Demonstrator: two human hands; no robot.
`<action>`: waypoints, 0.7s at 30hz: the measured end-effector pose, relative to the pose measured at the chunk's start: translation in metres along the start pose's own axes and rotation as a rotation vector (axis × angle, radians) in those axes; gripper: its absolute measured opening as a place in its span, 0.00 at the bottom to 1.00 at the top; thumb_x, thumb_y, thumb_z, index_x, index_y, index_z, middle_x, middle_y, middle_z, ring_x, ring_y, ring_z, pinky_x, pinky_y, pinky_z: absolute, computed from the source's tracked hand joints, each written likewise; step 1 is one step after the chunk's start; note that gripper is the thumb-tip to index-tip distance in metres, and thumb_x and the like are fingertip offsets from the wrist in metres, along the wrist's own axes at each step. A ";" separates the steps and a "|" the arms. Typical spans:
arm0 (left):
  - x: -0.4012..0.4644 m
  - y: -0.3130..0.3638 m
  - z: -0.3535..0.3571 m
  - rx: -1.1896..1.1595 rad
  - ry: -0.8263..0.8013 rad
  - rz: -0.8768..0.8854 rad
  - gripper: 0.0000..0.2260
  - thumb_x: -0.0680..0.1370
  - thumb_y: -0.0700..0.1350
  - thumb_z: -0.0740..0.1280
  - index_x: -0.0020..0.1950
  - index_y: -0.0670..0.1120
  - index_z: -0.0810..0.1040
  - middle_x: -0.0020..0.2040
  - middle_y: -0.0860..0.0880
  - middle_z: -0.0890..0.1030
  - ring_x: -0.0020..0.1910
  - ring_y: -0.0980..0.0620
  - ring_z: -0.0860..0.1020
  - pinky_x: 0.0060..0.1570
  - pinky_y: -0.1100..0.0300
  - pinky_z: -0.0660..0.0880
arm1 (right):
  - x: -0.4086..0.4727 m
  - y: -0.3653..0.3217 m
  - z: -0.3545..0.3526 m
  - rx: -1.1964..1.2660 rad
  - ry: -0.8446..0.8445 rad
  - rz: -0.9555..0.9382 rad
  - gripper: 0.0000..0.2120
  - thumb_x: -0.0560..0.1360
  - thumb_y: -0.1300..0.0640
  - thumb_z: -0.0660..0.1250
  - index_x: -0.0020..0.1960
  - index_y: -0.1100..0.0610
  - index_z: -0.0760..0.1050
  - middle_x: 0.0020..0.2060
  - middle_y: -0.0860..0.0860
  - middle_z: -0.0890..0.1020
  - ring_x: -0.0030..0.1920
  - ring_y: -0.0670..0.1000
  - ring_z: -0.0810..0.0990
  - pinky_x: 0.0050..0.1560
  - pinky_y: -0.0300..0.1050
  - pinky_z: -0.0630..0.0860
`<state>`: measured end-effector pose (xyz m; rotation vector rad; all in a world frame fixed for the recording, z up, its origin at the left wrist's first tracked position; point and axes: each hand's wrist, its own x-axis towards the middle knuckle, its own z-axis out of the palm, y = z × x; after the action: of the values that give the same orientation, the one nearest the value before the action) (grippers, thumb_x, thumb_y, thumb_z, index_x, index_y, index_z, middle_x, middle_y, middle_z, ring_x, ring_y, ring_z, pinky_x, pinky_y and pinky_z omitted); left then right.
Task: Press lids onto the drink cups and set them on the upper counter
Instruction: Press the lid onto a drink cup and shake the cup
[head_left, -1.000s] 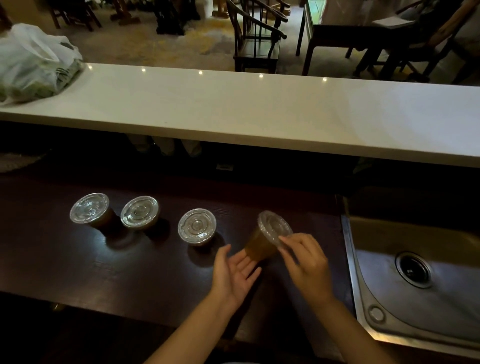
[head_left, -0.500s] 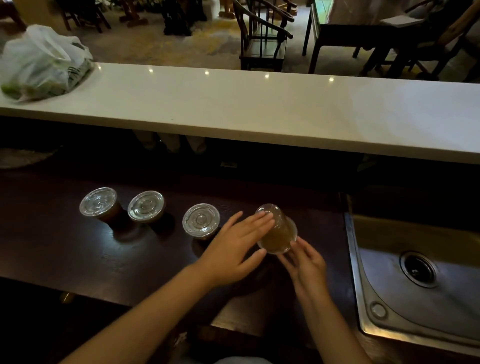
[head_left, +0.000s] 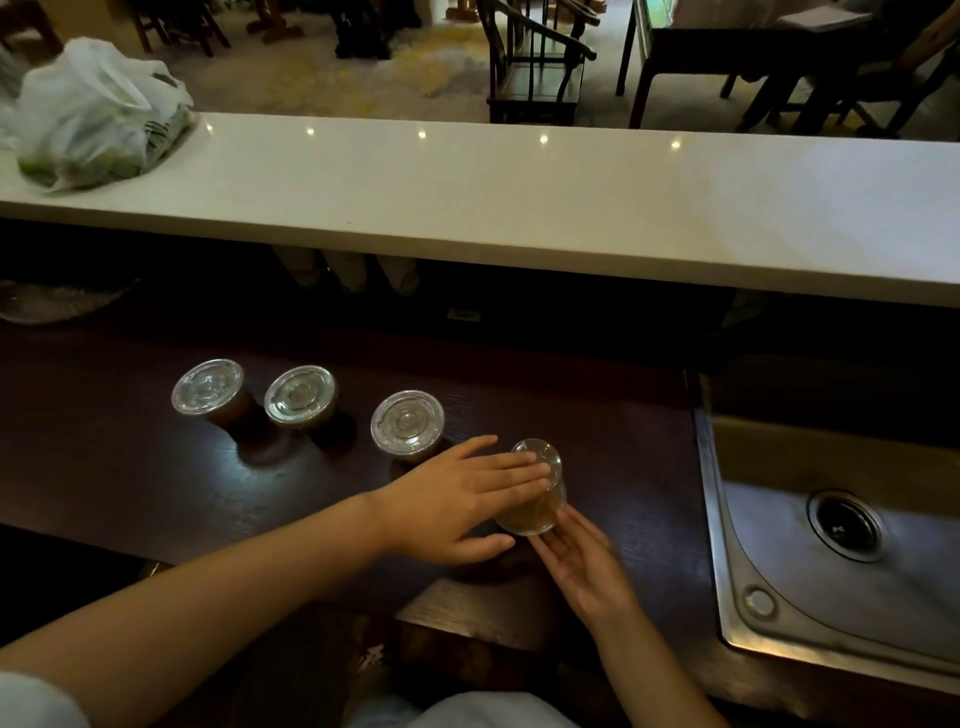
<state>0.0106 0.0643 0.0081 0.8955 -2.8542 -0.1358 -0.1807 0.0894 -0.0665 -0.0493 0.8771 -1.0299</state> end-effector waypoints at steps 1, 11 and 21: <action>0.001 0.000 0.000 0.003 0.000 -0.001 0.27 0.77 0.55 0.57 0.72 0.44 0.63 0.72 0.47 0.68 0.73 0.52 0.60 0.70 0.47 0.53 | 0.001 -0.001 -0.001 -0.007 -0.001 -0.001 0.09 0.77 0.67 0.59 0.51 0.64 0.77 0.42 0.58 0.85 0.42 0.53 0.84 0.37 0.44 0.81; 0.011 0.044 0.042 -0.737 0.453 -0.585 0.21 0.78 0.52 0.56 0.71 0.54 0.64 0.72 0.55 0.65 0.72 0.61 0.61 0.71 0.62 0.55 | 0.012 -0.062 0.016 -0.692 0.164 -0.532 0.09 0.74 0.68 0.65 0.52 0.60 0.77 0.43 0.54 0.81 0.44 0.48 0.80 0.38 0.34 0.79; 0.060 0.044 0.069 -2.427 0.713 -1.359 0.25 0.79 0.56 0.50 0.62 0.38 0.71 0.55 0.39 0.79 0.54 0.44 0.77 0.54 0.51 0.71 | 0.025 -0.085 0.021 -1.845 -0.030 -1.469 0.09 0.70 0.63 0.68 0.50 0.60 0.80 0.42 0.53 0.81 0.43 0.52 0.77 0.38 0.41 0.75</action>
<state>-0.0746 0.0690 -0.0470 1.0667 0.1661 -1.8687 -0.2232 0.0165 -0.0316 -2.5310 1.4880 -1.0513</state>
